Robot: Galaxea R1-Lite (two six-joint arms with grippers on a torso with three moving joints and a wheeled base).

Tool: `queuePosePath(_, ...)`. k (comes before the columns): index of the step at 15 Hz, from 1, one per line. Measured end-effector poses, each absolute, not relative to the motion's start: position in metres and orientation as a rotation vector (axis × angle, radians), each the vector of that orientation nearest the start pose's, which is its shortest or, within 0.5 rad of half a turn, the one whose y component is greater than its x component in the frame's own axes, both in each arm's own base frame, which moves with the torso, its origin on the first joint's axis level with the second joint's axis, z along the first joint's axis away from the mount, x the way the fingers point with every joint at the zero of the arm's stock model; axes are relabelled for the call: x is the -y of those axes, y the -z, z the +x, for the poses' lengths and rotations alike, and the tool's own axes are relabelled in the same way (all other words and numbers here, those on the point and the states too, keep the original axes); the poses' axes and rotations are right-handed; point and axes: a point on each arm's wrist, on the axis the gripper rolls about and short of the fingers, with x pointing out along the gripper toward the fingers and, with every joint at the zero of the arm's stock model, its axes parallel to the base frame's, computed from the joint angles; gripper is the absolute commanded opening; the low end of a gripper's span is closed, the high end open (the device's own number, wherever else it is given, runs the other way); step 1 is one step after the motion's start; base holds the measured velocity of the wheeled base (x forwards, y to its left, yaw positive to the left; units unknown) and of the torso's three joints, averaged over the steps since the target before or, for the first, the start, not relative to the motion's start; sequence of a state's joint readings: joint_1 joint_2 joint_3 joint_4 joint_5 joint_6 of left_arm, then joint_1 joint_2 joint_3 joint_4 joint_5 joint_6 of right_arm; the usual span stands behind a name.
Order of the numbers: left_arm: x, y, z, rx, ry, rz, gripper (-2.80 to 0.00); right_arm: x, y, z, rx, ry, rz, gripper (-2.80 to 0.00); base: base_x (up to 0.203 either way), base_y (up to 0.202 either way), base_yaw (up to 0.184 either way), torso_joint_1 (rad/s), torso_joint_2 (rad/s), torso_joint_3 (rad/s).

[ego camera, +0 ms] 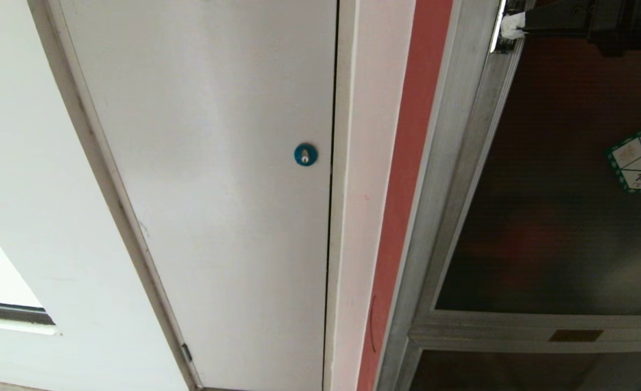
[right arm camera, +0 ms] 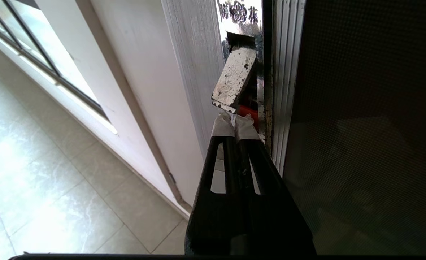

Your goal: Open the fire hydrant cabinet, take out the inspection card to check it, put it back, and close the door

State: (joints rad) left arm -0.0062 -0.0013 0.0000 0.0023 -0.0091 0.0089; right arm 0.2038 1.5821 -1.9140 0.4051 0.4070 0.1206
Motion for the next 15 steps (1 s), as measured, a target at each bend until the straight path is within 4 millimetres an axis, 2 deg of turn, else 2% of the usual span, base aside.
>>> queuePosePath(4,0.000,-0.075,-0.023,-0.001,0.015,0.009,-2.80,-0.058,-0.420,0.238,-0.114,-0.588,0.123,-2.80,0.000,0.000,0.000,0.000,0.00,0.000)
queuePosePath(7,0.000,-0.075,-0.023,-0.001,0.016,0.009,-2.80,-0.059,-0.421,0.226,-0.129,-0.599,0.128,-2.80,0.000,0.000,0.000,0.000,0.00,0.000)
queuePosePath(11,0.000,-0.075,-0.023,-0.001,0.015,0.010,-2.80,-0.076,-0.420,0.186,-0.143,-0.671,0.134,-2.80,0.000,0.000,0.000,0.000,0.00,0.000)
queuePosePath(15,0.000,-0.075,-0.023,-0.001,0.015,0.009,-2.80,-0.094,-0.405,0.151,-0.084,-0.611,0.150,-2.80,0.000,0.000,0.000,0.000,0.00,0.000)
